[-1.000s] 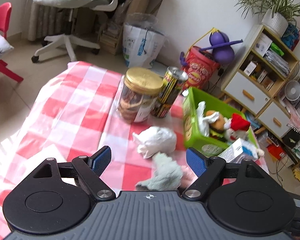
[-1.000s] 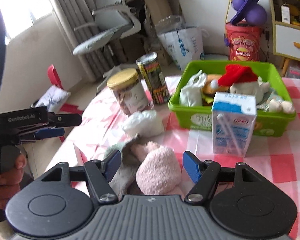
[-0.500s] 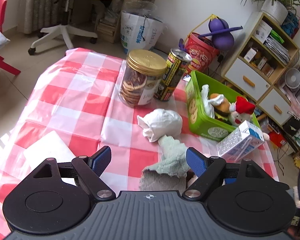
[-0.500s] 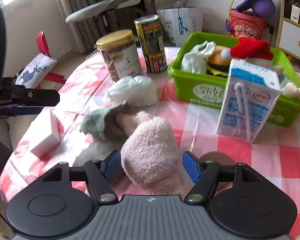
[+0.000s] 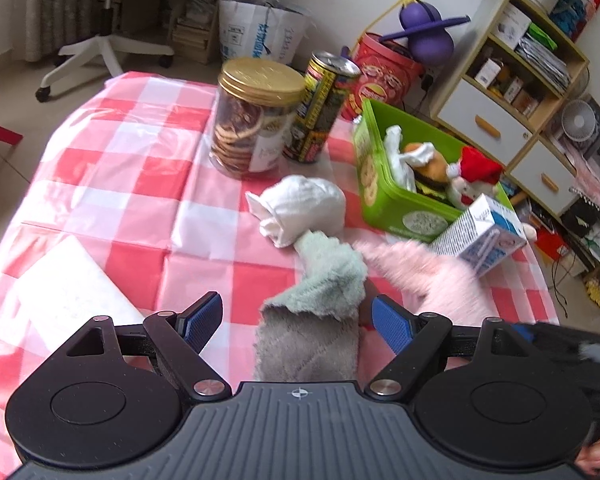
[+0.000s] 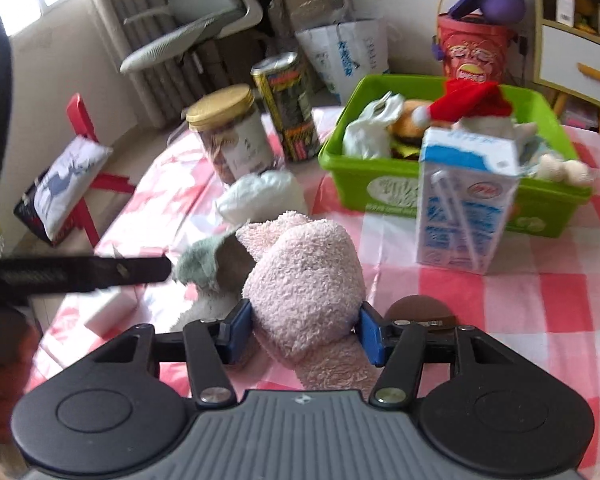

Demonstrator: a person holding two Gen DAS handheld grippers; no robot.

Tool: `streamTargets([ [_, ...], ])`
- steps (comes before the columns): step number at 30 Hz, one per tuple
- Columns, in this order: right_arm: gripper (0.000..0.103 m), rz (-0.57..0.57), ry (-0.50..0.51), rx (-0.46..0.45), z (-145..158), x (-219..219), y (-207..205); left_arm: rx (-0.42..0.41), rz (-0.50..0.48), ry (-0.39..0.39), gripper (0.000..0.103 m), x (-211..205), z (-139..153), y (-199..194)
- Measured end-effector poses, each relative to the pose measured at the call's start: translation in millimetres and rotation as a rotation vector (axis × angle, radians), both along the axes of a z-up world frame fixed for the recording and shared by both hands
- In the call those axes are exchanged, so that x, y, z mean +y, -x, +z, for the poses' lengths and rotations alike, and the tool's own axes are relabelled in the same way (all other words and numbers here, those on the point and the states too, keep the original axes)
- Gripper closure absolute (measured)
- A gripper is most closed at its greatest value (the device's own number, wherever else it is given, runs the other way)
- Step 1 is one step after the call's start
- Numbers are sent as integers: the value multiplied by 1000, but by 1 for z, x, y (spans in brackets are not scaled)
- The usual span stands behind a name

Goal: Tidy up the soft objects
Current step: 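Grasp the pink plush bunny with the right tool while the left tool grasps the grey towel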

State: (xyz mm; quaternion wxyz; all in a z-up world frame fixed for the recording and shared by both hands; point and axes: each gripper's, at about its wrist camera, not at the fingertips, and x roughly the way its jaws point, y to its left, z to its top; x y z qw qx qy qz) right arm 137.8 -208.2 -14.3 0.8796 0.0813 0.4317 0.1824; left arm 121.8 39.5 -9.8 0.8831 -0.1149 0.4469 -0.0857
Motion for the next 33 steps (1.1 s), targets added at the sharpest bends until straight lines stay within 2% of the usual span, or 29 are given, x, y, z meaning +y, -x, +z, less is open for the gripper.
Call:
streamTargets([
  [6, 63, -57, -64, -3, 19, -19, 16, 8, -42, -51, 22, -20, -12, 0],
  [12, 63, -97, -140, -27, 35, -33, 31, 24, -131, -143, 22, -51, -29, -1],
  [20, 63, -106, -174, -48, 43, -40, 41, 32, -198, -272, 22, -74, -47, -3],
  [27, 63, -108, -180, -49, 43, -41, 41, 37, -224, -346, 22, -83, -64, -5],
  [30, 63, -111, -181, -48, 43, -42, 40, 25, -229, -339, 25, -84, -63, -5],
  [32, 63, -113, -178, -50, 43, -42, 40, 22, -227, -326, 32, -81, -63, -5],
  [33, 63, -115, -177, -50, 43, -42, 40, 18, -225, -325, 40, -80, -62, -5],
])
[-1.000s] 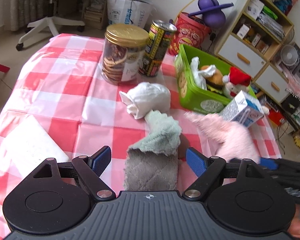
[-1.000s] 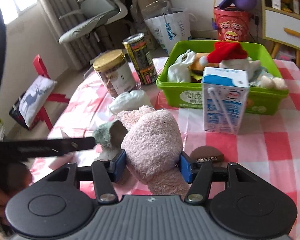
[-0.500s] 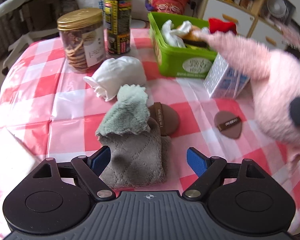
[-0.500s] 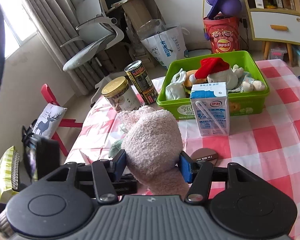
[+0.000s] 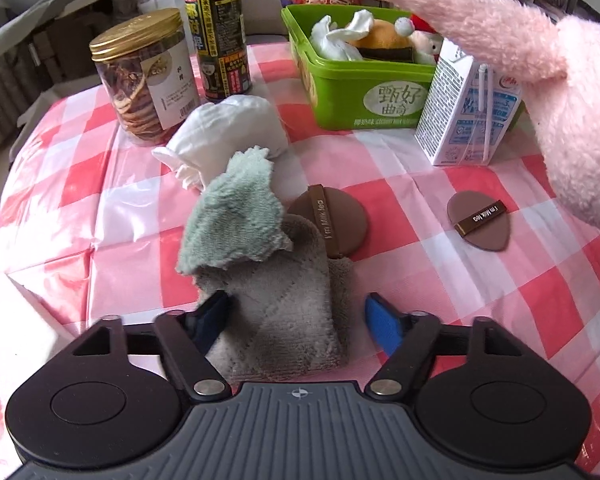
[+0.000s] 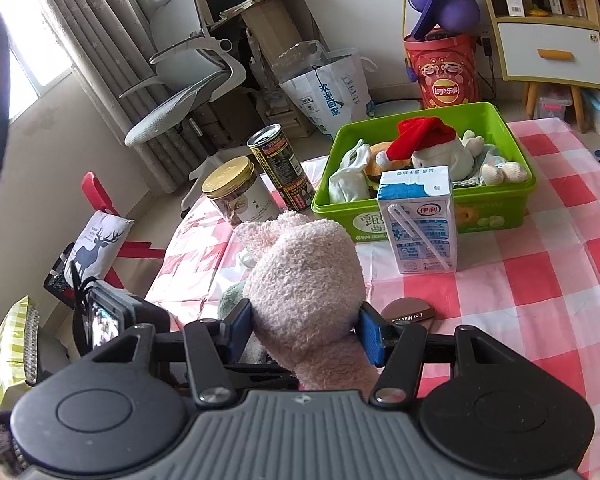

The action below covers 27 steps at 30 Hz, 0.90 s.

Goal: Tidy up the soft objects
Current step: 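Grasp the pink plush bunny with the right tool while the left tool grasps the grey towel, then carry the pink bunny in the right tool while the left tool carries the grey towel to the bin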

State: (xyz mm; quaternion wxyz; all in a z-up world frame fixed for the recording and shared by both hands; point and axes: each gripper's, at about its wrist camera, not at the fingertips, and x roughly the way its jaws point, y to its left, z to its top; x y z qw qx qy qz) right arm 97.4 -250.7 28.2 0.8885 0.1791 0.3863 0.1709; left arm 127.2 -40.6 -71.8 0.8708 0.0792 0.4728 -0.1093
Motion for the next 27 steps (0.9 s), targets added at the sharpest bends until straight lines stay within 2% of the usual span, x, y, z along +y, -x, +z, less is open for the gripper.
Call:
streamTargets([
  [1, 63, -2, -1, 1, 0, 0, 0, -2, 3, 3, 49, 2, 1, 0],
  [4, 63, -10, -3, 0, 0, -1, -1, 4, 37, 32, 68, 10, 5, -2],
  [7, 63, -20, -5, 0, 1, -2, -1, 4, 63, 46, 78, 16, 10, -2],
  [15, 63, -40, -34, 23, 0, -9, -4, -26, 79, 105, 80, 24, 33, 11],
  [20, 63, -52, -45, 61, -4, -10, -5, -28, 119, 164, 80, 30, 44, 13],
  [24, 63, -61, -40, 60, -3, -13, -3, -58, 143, 183, 80, 33, 55, 15],
  [27, 63, -72, -46, 58, -2, -16, -3, -77, 173, 228, 80, 38, 66, 16],
])
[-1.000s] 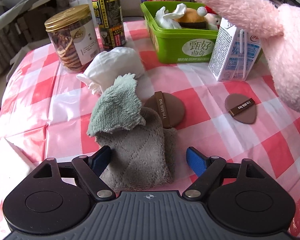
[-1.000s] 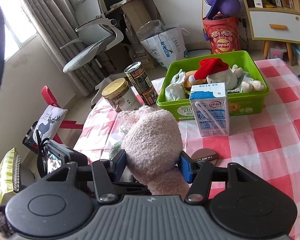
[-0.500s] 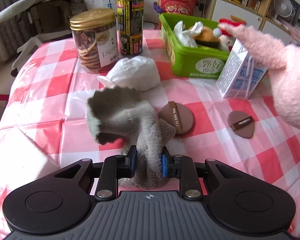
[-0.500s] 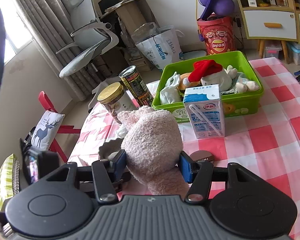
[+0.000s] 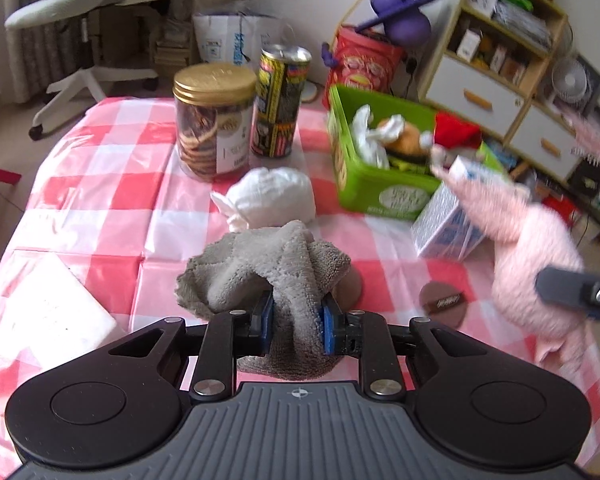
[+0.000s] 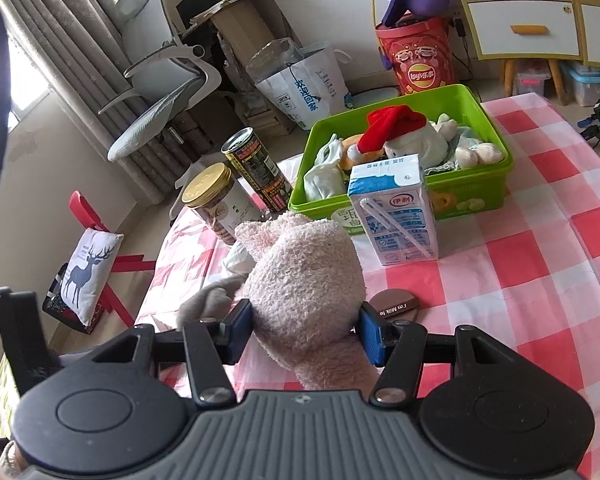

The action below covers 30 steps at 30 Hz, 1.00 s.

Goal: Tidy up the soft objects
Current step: 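Carry the pink bunny in the right tool while the left tool carries the grey towel to the bin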

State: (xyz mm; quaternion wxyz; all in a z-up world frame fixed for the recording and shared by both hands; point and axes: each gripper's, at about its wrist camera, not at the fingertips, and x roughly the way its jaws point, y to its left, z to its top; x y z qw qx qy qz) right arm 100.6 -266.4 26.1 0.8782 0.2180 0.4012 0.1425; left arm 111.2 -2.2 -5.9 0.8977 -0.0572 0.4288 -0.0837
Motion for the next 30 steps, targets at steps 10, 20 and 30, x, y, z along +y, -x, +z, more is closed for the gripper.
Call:
streamTargets([
  [10, 63, -43, -20, -41, 10, -10, 1, -150, 57, 56, 80, 5, 41, 6],
  [20, 63, -92, -34, -173, 34, -28, 7, -233, 49, 129, 80, -7, 62, 9],
  [30, 63, -248, -84, -351, 60, -76, 13, -271, 43, 218, 79, -25, 71, -2],
])
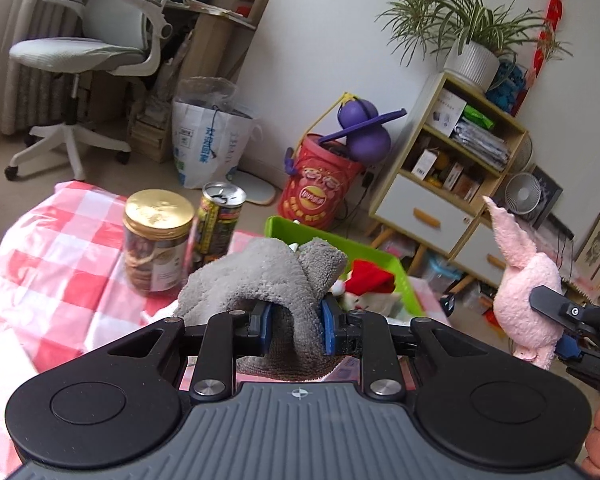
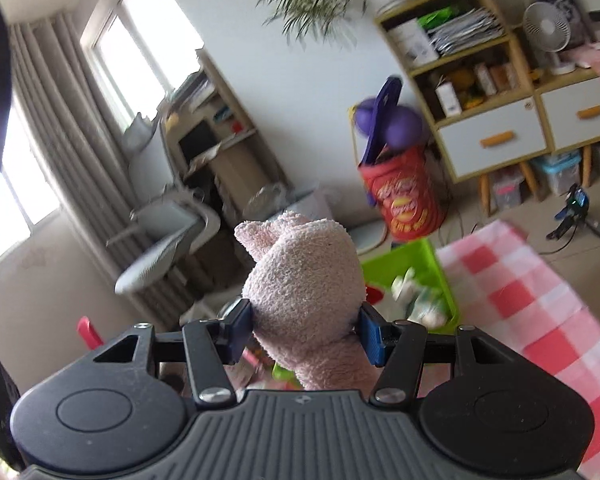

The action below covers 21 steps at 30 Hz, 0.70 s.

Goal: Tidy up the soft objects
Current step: 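Carry the pink bunny in the right tool while the left tool carries the grey towel to the bin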

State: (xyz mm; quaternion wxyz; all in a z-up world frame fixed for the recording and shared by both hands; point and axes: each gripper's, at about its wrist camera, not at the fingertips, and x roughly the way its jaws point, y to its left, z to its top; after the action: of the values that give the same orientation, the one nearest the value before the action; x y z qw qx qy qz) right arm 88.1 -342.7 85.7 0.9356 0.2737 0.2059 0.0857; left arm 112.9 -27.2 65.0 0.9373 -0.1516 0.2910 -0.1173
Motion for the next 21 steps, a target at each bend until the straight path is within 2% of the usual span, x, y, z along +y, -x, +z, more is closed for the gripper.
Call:
streamTargets([
  [12, 63, -96, -52, 5, -13, -32, -19, 4, -27, 33, 78, -20, -6, -26],
  [21, 63, -135, -114, 58, -35, -42, -58, 18, -27, 73, 77, -29, -16, -53],
])
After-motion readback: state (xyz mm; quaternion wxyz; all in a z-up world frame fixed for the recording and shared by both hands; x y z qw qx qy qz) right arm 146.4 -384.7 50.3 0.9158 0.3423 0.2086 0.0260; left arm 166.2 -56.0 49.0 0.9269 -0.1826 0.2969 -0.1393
